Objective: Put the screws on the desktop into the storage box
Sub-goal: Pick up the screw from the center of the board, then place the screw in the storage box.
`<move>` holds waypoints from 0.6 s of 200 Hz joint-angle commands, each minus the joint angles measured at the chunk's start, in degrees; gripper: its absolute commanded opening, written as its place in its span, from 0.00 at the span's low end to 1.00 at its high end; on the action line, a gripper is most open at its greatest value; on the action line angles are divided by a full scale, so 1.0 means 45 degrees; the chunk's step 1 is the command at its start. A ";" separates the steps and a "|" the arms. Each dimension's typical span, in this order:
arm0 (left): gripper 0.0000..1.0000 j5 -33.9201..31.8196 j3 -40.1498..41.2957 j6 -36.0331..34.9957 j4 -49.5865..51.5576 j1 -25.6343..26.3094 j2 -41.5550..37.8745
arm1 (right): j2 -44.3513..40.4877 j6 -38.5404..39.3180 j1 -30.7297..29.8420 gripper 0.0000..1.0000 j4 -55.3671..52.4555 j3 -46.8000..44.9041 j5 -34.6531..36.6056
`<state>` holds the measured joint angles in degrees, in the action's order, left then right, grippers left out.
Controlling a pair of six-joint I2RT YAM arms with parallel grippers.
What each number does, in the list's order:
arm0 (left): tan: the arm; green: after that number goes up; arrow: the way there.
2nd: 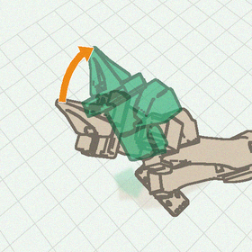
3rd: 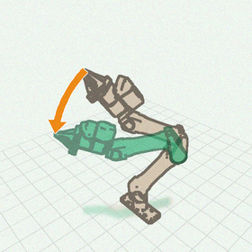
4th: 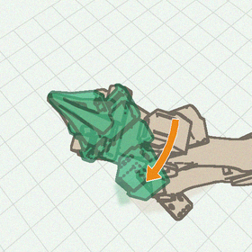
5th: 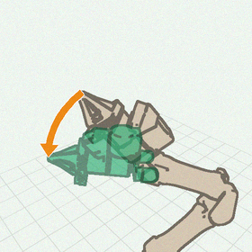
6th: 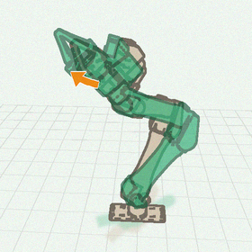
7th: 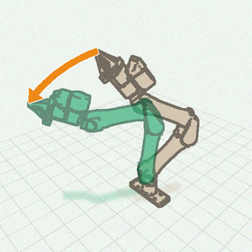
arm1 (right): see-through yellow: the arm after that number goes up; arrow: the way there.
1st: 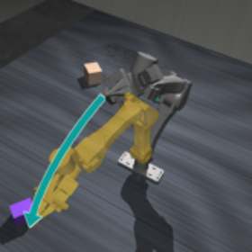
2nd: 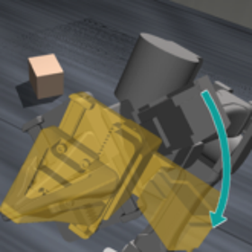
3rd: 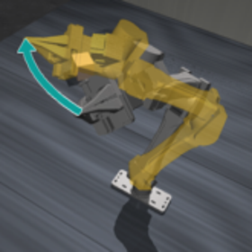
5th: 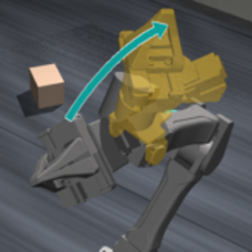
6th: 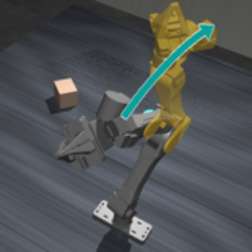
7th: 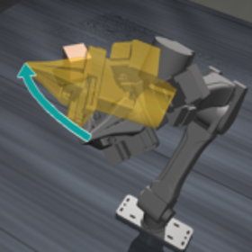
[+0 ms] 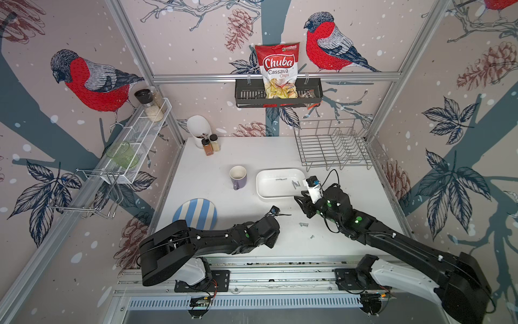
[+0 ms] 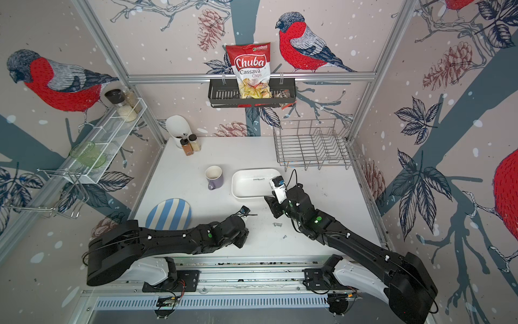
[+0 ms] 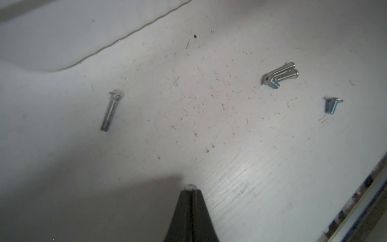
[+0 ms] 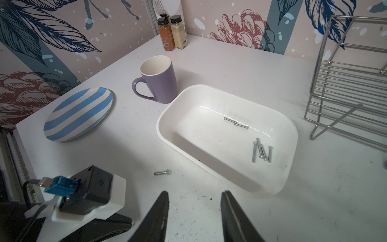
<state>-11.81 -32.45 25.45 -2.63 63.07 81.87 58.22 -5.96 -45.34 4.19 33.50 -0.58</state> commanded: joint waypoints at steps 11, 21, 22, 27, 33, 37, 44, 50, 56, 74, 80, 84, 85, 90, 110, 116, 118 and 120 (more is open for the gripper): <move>0.00 -0.0309 -0.0906 -0.0504 0.0767 -0.0487 0.0109 | -0.0047 -0.0011 0.0019 0.44 0.0320 -0.0041 -0.0115; 0.00 -0.0233 -0.1310 -0.0643 0.0942 -0.0762 0.0126 | -0.0066 -0.0048 0.0039 0.44 0.0338 -0.0059 -0.0091; 0.00 -0.0210 -0.1356 -0.0669 0.0959 -0.0797 0.0117 | -0.0066 -0.0046 0.0038 0.44 0.0339 -0.0060 -0.0079; 0.00 -0.0178 -0.1571 -0.0766 0.1058 -0.0940 0.0109 | -0.0082 -0.0052 0.0037 0.44 0.0339 -0.0061 -0.0035; 0.00 -0.0145 -0.1820 -0.0889 0.1149 -0.1179 0.0088 | -0.0101 -0.0063 0.0038 0.44 0.0370 -0.0082 0.0009; 0.00 -0.0117 -0.1980 -0.0962 0.1186 -0.1329 0.0061 | -0.0105 -0.0057 0.0055 0.44 0.0393 -0.0097 0.0014; 0.00 -0.0023 -0.2245 -0.1065 0.1219 -0.1658 0.0016 | -0.0139 -0.0070 0.0075 0.44 0.0398 -0.0100 0.0015; 0.00 0.0101 -0.2515 -0.1199 0.1236 -0.1950 0.0011 | -0.0172 -0.0092 0.0100 0.44 0.0408 -0.0108 0.0009; 0.00 0.0196 -0.2774 -0.1285 0.1213 -0.2223 0.0000 | -0.0184 -0.0098 0.0096 0.44 0.0417 -0.0119 0.0026; 0.00 0.0357 -0.3704 -0.1601 0.1186 -0.2935 0.0253 | -0.0294 -0.0146 0.0115 0.44 0.0510 -0.0195 0.0127; 0.00 0.0341 -0.4068 -0.1679 0.1233 -0.3170 0.0428 | -0.0329 -0.0160 0.0132 0.44 0.0522 -0.0217 0.0138; 0.00 0.0389 -0.4353 -0.1719 0.1313 -0.3331 0.0592 | -0.0339 -0.0156 0.0141 0.44 0.0516 -0.0229 0.0138; 0.00 0.0404 -0.4431 -0.1734 0.1320 -0.3351 0.0634 | -0.0339 -0.0168 0.0138 0.44 0.0515 -0.0223 0.0153; 0.00 0.0449 -0.4801 -0.1796 0.1478 -0.3560 0.0879 | -0.0378 -0.0163 0.0149 0.44 0.0530 -0.0236 0.0181; 0.00 0.0490 -0.6255 -0.2067 0.1785 -0.4139 0.1991 | -0.0413 -0.0216 0.0171 0.44 0.0603 -0.0275 0.0226; 0.00 0.0413 -0.6632 -0.2089 0.1828 -0.4295 0.2405 | -0.0428 -0.0230 0.0172 0.44 0.0593 -0.0276 0.0207; 0.00 0.0392 -0.6768 -0.2098 0.1838 -0.4349 0.2528 | -0.0430 -0.0232 0.0188 0.44 0.0603 -0.0285 0.0192; 0.00 0.0402 -0.6904 -0.2110 0.1860 -0.4392 0.2667 | -0.0420 -0.0237 0.0177 0.44 0.0610 -0.0293 0.0189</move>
<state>-10.46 -57.89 18.00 3.75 45.45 89.47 56.60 -6.20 -44.64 4.40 32.36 -0.27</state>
